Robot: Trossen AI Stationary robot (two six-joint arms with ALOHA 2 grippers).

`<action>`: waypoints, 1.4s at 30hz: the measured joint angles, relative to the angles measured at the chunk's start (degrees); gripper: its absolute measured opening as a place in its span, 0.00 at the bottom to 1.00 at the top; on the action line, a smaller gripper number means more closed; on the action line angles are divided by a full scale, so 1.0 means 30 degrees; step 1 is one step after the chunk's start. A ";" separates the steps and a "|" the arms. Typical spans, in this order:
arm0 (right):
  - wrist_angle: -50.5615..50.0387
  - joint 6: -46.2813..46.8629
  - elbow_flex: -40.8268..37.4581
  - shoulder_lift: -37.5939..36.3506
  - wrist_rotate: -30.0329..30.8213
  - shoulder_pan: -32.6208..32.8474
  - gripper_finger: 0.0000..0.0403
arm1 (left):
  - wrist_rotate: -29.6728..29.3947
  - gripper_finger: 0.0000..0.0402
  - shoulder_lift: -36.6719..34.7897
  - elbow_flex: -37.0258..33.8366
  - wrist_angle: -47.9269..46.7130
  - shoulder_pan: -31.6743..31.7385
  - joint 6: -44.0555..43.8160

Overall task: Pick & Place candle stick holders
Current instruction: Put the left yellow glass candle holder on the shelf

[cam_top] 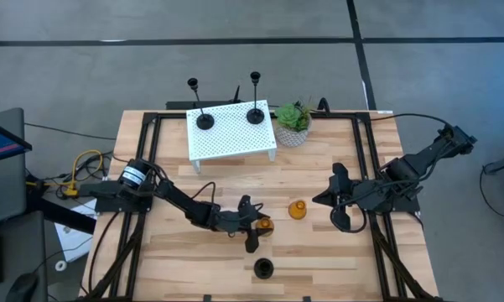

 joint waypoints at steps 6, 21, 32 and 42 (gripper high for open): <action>0.0000 0.0000 0.0000 0.0006 0.0000 0.0000 0.00 | -0.0042 0.42 0.0000 -0.0007 -0.0102 0.0007 0.0010; -0.0007 0.0000 0.0000 0.0000 0.0000 0.0000 0.00 | -0.0233 0.35 -0.0073 -0.0015 -0.0542 0.0000 0.0051; -0.0084 -0.0004 0.0000 0.0000 0.0000 0.0000 0.00 | -0.0432 0.35 -0.2967 -0.0029 -0.4275 0.0060 -0.0053; -0.0035 0.0000 0.0000 0.0000 0.0000 0.0000 0.00 | -0.3618 0.35 -1.0003 -0.0029 -1.0040 0.0073 0.1079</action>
